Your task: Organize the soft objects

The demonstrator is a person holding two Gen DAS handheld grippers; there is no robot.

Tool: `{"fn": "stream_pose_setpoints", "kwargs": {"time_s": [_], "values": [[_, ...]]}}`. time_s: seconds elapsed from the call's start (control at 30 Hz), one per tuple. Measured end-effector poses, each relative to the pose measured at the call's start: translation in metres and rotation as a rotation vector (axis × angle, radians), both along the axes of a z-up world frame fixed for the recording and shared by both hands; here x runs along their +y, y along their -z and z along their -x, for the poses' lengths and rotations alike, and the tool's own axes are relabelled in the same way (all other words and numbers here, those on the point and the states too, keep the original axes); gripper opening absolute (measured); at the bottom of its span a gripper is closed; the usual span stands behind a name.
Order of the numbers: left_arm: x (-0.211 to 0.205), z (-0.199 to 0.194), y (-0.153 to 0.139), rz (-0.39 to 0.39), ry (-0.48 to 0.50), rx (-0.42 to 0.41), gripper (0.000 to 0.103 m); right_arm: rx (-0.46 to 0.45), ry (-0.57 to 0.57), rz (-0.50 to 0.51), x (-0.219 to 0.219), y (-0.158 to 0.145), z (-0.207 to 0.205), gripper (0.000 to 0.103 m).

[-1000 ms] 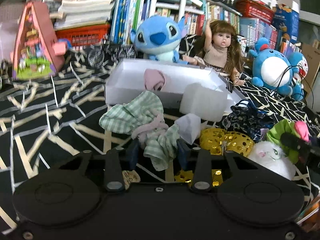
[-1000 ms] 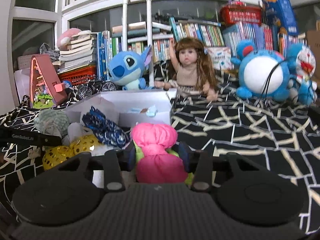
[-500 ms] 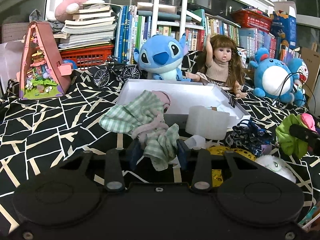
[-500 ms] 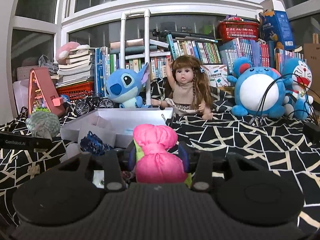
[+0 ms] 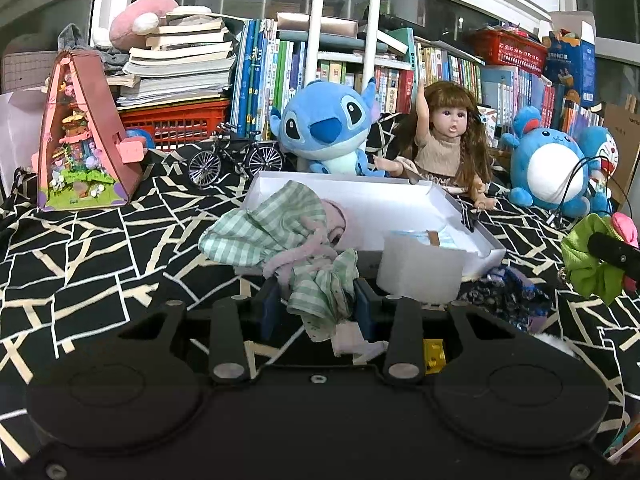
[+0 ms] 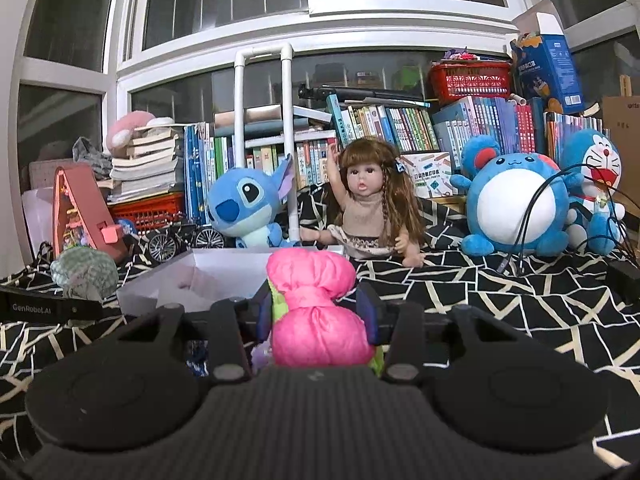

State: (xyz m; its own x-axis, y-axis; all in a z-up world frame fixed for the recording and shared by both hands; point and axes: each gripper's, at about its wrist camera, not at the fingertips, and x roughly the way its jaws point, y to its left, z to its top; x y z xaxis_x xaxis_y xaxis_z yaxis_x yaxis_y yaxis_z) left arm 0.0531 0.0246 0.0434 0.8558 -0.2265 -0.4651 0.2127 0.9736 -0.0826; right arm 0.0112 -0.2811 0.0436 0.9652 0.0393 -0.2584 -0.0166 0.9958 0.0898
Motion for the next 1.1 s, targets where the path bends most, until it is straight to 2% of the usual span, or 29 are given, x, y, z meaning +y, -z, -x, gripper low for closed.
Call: {"fn": "stream_pose_setpoints", "kwargs": {"time_s": [0.27, 0.4, 0.67, 0.8, 0.9, 1.1], "values": [[0.006, -0.027, -0.01, 0.042, 0.005, 0.033, 0.037, -0.003, -0.004, -0.063, -0.005, -0.012, -0.019, 0.047], [0.007, -0.042, -0.015, 0.038, 0.017, 0.041, 0.037, 0.005, -0.01, -0.094, -0.007, -0.019, -0.035, 0.047], [0.004, -0.075, -0.028, 0.041, 0.034, 0.032, 0.037, 0.066, -0.035, -0.201, -0.013, -0.029, -0.082, 0.047], [0.004, -0.097, -0.029, 0.067, 0.044, 0.058, 0.037, 0.108, -0.038, -0.293, -0.017, -0.03, -0.109, 0.047], [0.001, -0.114, -0.026, 0.051, 0.039, 0.082, 0.037, 0.141, -0.034, -0.352, -0.018, -0.027, -0.128, 0.047], [-0.01, -0.141, -0.018, 0.006, 0.036, 0.104, 0.037, 0.193, -0.007, -0.342, -0.011, -0.018, -0.155, 0.047]]}}
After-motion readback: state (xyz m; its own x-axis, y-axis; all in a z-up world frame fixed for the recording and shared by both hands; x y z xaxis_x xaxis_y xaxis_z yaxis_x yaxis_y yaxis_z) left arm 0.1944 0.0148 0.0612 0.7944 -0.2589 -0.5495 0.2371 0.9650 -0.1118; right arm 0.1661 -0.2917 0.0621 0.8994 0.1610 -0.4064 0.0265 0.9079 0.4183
